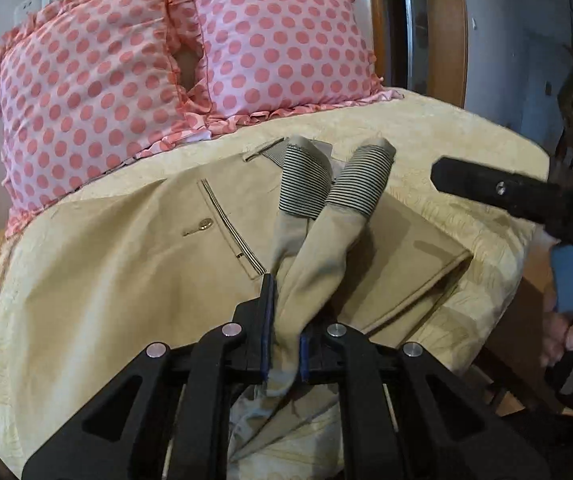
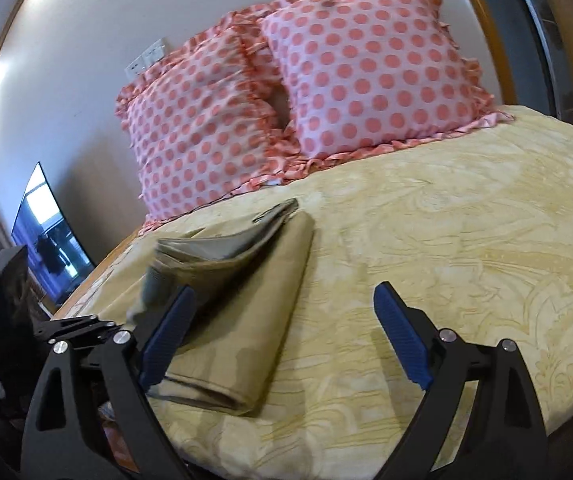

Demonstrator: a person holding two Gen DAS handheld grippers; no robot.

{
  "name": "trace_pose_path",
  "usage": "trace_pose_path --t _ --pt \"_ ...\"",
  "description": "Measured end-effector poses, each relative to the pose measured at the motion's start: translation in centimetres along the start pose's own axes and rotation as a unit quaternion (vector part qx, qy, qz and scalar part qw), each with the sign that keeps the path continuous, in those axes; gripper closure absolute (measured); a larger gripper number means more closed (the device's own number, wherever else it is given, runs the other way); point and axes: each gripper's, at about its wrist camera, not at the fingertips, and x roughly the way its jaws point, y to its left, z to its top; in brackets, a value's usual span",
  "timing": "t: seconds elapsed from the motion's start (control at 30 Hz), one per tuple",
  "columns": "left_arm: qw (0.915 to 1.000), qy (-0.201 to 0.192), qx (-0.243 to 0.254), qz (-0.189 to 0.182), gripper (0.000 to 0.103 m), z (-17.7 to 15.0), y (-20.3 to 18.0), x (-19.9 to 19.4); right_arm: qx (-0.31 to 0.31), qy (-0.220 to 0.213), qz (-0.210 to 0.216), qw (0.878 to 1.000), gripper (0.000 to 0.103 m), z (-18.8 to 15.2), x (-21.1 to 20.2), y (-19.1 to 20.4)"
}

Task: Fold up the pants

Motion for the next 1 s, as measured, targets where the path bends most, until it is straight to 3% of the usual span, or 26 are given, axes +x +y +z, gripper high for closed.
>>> trace_pose_path --t 0.13,0.27,0.33,0.43,0.53,0.57,0.6,0.63,0.7,0.77,0.9,1.0 --pt "0.9995 -0.031 0.0 0.003 0.094 0.8 -0.5 -2.2 0.004 -0.007 -0.003 1.0 0.013 0.2 0.0 -0.4" --pt "0.9998 -0.004 0.02 0.003 0.094 -0.2 -2.0 -0.5 0.005 -0.004 -0.008 1.0 0.012 0.3 -0.1 -0.4" --pt "0.9998 -0.015 0.015 0.003 0.094 -0.9 -2.1 -0.6 0.008 -0.006 -0.006 1.0 0.012 0.6 -0.2 -0.3" --pt "0.9992 -0.029 -0.004 -0.027 0.092 -1.3 -1.3 -2.2 -0.002 -0.013 0.0 1.0 0.011 1.3 -0.3 0.5" --pt "0.9943 -0.045 -0.054 -0.08 0.077 -1.9 1.1 -4.9 -0.019 -0.017 0.024 0.999 0.011 2.0 -0.3 1.9" --pt "0.9912 -0.058 -0.079 -0.089 0.059 -2.0 2.4 -5.9 -0.029 -0.017 0.041 0.999 0.011 2.4 0.0 2.7" --pt "0.9883 -0.072 -0.11 -0.078 0.038 -2.1 4.2 -6.7 -0.039 -0.013 0.06 0.997 0.011 2.6 0.3 3.6" --pt "0.9862 -0.084 -0.132 -0.055 0.033 -2.1 5.8 -7.2 -0.052 -0.002 0.081 0.995 0.011 2.8 0.9 4.6" --pt "0.9829 -0.084 -0.163 0.012 0.031 -2.0 8.9 -7.1 -0.076 0.022 0.105 0.991 0.011 2.8 2.2 6.3" --pt "0.9802 -0.067 -0.179 0.052 0.03 -2.0 11.0 -6.1 -0.094 0.047 0.114 0.988 0.011 2.7 3.9 7.6" --pt "0.9801 -0.027 -0.182 0.075 0.023 -2.6 12.5 -3.7 -0.09 0.103 0.098 0.986 0.009 2.0 6.7 8.1" --pt "0.9813 0.006 -0.18 0.068 0.023 -4.1 11.8 -2.5 -0.082 0.154 0.078 0.982 0.009 0.2 7.6 7.3"
